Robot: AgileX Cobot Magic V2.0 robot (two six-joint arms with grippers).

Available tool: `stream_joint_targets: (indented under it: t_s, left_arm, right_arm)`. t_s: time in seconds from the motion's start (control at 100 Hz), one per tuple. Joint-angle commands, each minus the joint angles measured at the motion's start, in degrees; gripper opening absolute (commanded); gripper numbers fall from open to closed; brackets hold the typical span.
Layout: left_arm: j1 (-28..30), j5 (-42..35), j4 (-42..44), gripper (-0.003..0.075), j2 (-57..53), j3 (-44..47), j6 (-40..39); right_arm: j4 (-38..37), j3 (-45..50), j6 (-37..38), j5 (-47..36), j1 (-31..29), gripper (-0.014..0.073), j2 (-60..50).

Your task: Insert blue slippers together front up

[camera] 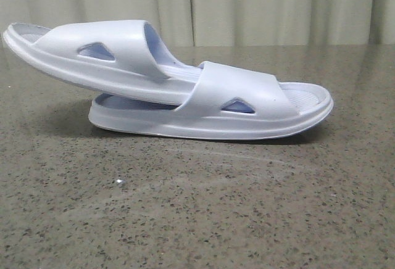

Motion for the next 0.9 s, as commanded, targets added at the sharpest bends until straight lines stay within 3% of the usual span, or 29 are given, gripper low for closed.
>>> stream_joint_targets:
  t_s: [0.0,0.26,0.45,0.89]
  left_arm:
    - [0.1,-5.0,-0.4,0.0016,-1.6,0.6,-0.8]
    - [0.1,-5.0,-0.4,0.0016,-1.6,0.6,-0.8]
    - [0.1,-5.0,-0.4,0.0016,-1.6,0.6,-0.8]
    - [0.1,-5.0,-0.4,0.0016,-1.6,0.6,-0.8]
  right_arm:
    - [-1.6,-0.1,-0.6,-4.0,-0.3,-0.0107,-1.0]
    - [5.0,10.4,-1.3,-9.5,-0.3,-0.0107,-7.1]
    - [13.1,17.8,-12.3,-12.3,-0.3,-0.0107,-12.9]
    - [19.0,31.6,-13.0,-17.0,-3.5,-0.0107,-26.9]
